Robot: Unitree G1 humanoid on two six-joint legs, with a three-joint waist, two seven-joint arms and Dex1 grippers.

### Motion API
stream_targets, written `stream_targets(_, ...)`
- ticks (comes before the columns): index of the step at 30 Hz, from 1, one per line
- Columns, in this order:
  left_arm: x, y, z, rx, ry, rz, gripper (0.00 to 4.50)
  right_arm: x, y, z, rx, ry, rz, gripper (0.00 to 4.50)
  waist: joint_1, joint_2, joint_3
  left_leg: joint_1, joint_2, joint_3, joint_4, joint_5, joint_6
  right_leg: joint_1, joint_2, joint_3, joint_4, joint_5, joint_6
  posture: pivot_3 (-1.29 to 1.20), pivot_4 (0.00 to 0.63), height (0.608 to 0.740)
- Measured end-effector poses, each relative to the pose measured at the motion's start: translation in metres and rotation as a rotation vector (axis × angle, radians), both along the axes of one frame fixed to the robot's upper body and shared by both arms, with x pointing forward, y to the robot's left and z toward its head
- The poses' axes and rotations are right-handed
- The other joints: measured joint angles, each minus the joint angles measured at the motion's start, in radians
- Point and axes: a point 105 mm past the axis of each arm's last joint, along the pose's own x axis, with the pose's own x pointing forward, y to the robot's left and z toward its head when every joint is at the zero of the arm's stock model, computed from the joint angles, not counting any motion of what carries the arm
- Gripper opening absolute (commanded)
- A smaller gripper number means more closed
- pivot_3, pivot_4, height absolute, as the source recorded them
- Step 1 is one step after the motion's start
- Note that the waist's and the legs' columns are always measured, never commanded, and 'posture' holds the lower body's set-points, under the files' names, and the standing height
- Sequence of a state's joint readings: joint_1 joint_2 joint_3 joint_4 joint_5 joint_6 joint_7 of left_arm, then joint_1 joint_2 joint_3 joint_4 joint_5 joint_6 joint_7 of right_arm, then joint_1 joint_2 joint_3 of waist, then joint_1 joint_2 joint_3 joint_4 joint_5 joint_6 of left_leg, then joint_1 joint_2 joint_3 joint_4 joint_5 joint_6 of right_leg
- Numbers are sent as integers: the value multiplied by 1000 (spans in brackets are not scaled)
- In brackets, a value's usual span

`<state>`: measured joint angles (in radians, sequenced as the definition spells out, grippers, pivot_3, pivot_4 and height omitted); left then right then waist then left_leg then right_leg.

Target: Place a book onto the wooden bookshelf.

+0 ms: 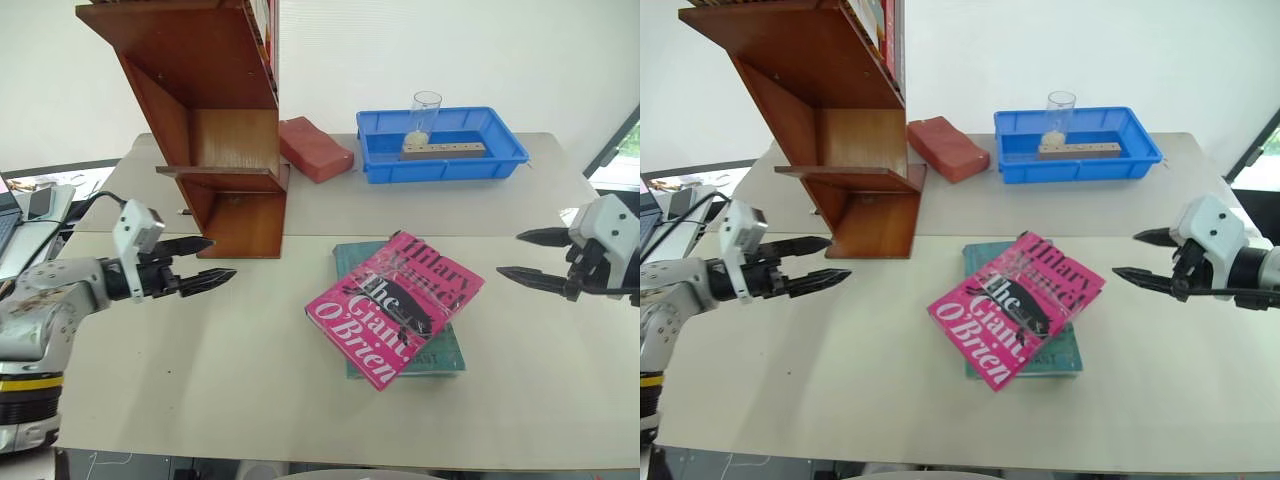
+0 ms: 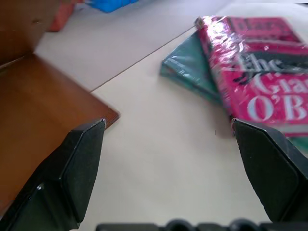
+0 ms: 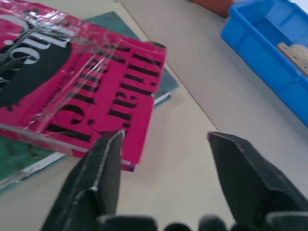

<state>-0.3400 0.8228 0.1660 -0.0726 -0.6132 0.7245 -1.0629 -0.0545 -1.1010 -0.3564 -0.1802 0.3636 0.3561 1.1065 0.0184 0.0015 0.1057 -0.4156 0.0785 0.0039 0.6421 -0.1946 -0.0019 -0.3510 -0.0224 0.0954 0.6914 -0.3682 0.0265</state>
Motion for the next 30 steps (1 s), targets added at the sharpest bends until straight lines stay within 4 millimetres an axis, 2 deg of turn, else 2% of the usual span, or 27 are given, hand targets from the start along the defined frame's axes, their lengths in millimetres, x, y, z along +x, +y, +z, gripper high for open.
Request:
stream_targets(6,19,-39,-12,-169,160,-92,4500,-19,-6,-34,-106,88,-31,118,-9,0,-1,-1,-1,0,0,0,0,4,0,1,-1,1,1,0,150,649)
stream_targets(9,30,-60,-24,-234,246,-123,4500,-22,2,-46,-125,91,-23,51,-13,-1,-1,-1,-1,-1,0,0,0,4,1,1,-2,1,2,0,150,649)
stream_targets(14,34,-84,-50,-272,381,-175,4500,-19,13,-64,-119,113,-6,51,-18,-1,-1,-1,-1,-1,0,0,0,5,1,1,-3,1,2,0,150,649)
stream_targets(21,42,-114,-79,-368,534,-180,4500,12,34,-67,-92,48,46,51,-18,-1,-1,-1,-2,-2,0,0,0,6,1,1,-5,1,2,0,150,649)
stream_targets(25,45,-128,-81,-416,568,-181,4500,25,48,-70,-68,29,81,51,-17,-1,-1,-2,-2,-3,0,0,0,6,1,1,-5,2,2,0,150,649)
stream_targets(30,41,-136,-82,-460,619,-182,4500,41,68,-75,-40,12,137,51,-19,-1,-1,-2,-2,-3,0,0,0,6,1,1,-5,2,2,0,150,649)
